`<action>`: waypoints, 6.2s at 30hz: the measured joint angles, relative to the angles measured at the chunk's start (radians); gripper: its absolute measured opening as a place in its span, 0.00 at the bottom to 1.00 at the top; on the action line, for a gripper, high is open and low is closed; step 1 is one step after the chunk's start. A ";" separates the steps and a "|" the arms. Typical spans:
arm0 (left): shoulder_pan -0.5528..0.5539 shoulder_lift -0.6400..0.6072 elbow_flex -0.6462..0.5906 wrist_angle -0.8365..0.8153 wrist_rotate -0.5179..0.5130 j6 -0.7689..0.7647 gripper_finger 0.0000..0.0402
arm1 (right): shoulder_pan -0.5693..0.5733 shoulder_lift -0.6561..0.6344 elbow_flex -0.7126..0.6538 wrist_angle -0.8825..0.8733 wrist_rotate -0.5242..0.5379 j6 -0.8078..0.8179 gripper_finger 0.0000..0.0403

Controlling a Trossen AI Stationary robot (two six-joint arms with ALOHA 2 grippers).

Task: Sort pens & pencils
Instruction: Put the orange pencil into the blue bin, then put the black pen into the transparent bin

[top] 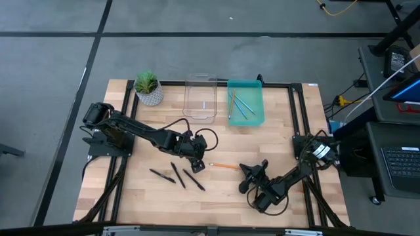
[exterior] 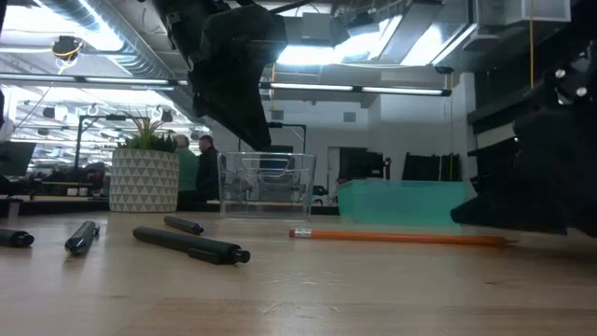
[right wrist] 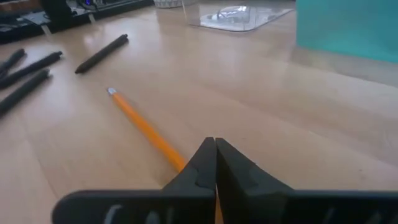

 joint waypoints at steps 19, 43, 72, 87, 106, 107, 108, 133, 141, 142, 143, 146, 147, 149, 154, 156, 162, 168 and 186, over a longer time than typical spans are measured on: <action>-0.002 0.000 0.000 0.031 0.015 0.053 0.19 | 0.000 0.054 -0.004 -0.016 -0.017 0.059 0.00; -0.001 0.216 0.006 0.273 0.089 0.234 0.44 | 0.000 0.057 -0.006 -0.016 -0.025 0.059 0.00; -0.003 0.328 0.008 0.374 0.101 0.346 0.04 | -0.001 0.059 -0.007 -0.018 -0.008 0.060 0.00; 0.002 0.316 0.010 0.358 0.109 0.302 0.04 | 0.062 -0.139 -0.007 -0.263 0.060 0.056 0.19; 0.179 0.268 0.422 0.047 -0.058 0.255 0.04 | 0.250 -0.729 -0.004 -0.377 0.177 -0.298 0.32; 0.209 0.268 0.433 0.058 -0.060 0.251 0.04 | 0.258 -0.745 -0.004 -0.375 0.188 -0.327 0.32; 0.240 0.268 0.440 0.073 -0.060 0.241 0.04 | 0.266 -0.761 -0.004 -0.374 0.196 -0.356 0.32; 0.479 0.604 0.791 -0.020 0.034 0.068 0.04 | 0.281 -0.849 -0.004 -0.371 0.233 -0.548 0.32; 0.482 0.603 0.796 -0.013 0.001 0.018 0.09 | 0.281 -0.849 -0.004 -0.371 0.230 -0.544 0.32; 0.482 0.603 0.796 -0.005 0.001 0.018 0.13 | 0.281 -0.849 -0.004 -0.371 0.230 -0.543 0.32; 0.482 0.603 0.796 0.001 0.001 0.019 0.17 | 0.281 -0.849 -0.004 -0.371 0.230 -0.543 0.32; 0.482 0.603 0.796 0.011 0.003 0.019 0.27 | 0.281 -0.849 -0.004 -0.370 0.229 -0.543 0.32; 0.482 0.603 0.796 0.011 0.003 0.019 0.30 | 0.281 -0.849 -0.004 -0.370 0.229 -0.543 0.32; 0.482 0.603 0.796 0.010 0.006 0.021 0.34 | 0.281 -0.849 -0.004 -0.370 0.228 -0.543 0.32; 0.481 0.554 0.795 -0.015 0.106 0.082 0.36 | 0.281 -0.849 -0.004 -0.370 0.187 -0.544 0.32; 0.477 0.511 0.797 -0.031 0.152 0.108 0.36 | 0.281 -0.849 -0.003 -0.371 0.175 -0.548 0.32; 0.437 0.386 0.796 -0.188 0.218 0.119 0.36 | 0.281 -0.849 -0.004 -0.374 0.176 -0.549 0.32; 0.360 0.296 0.797 -0.350 0.205 0.215 0.36 | 0.280 -0.849 -0.003 -0.382 0.131 -0.553 0.32; 0.119 0.139 0.714 -0.975 -0.092 0.020 0.37 | 0.015 -0.840 -0.003 -0.119 -0.236 -0.773 0.32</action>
